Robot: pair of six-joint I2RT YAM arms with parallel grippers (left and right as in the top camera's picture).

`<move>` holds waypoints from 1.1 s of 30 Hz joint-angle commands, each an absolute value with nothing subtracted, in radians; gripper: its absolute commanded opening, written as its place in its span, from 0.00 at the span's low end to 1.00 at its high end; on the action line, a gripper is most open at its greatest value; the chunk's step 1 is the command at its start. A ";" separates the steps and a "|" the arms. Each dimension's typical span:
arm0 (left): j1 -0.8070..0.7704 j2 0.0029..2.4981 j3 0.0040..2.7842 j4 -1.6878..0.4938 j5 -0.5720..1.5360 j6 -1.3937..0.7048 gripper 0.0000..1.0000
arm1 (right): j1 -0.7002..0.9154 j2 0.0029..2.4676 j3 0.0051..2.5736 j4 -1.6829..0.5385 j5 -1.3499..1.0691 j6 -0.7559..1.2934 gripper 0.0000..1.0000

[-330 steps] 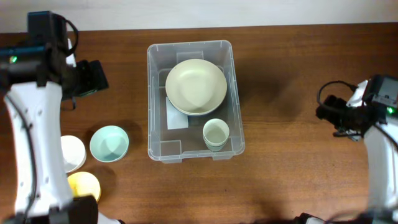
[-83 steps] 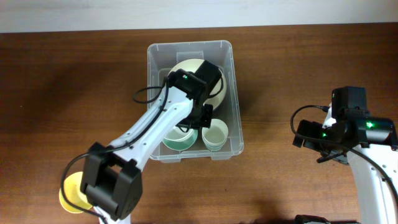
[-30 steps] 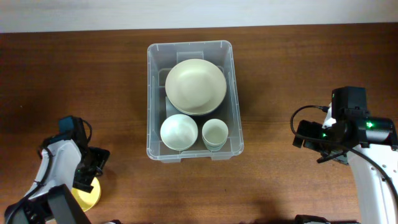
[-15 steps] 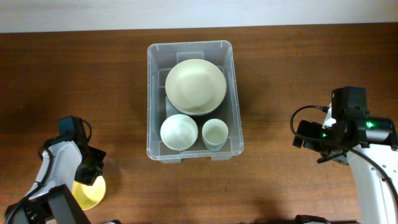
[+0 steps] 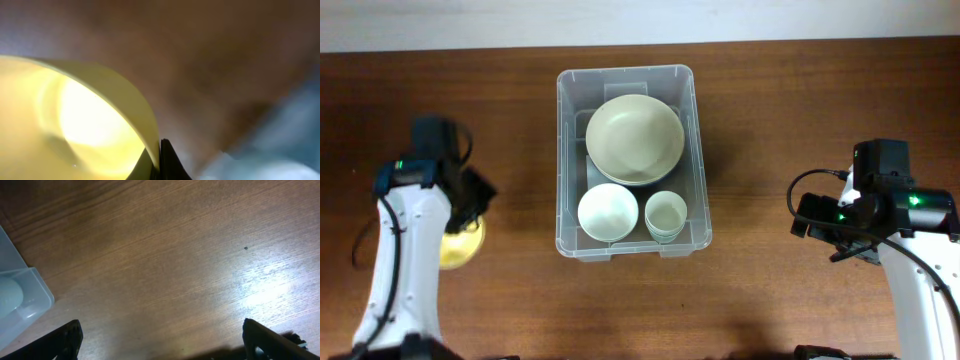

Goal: Pack container
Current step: 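Carry the yellow bowl into the mint-green bowl and release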

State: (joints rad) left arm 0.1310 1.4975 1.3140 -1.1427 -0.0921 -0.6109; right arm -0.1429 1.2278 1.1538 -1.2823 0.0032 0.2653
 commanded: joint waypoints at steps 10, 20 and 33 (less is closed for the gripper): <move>-0.410 1.489 1.621 -1.179 -0.105 -0.506 0.01 | -0.135 1.230 1.163 -1.281 0.013 0.266 0.98; -0.574 1.734 1.621 -1.175 -0.093 -0.464 0.01 | -0.135 1.230 1.163 -1.279 0.013 0.266 0.98; -0.630 1.893 1.621 -1.176 -0.047 -0.454 0.34 | -0.135 1.230 1.163 -1.278 0.013 0.266 0.98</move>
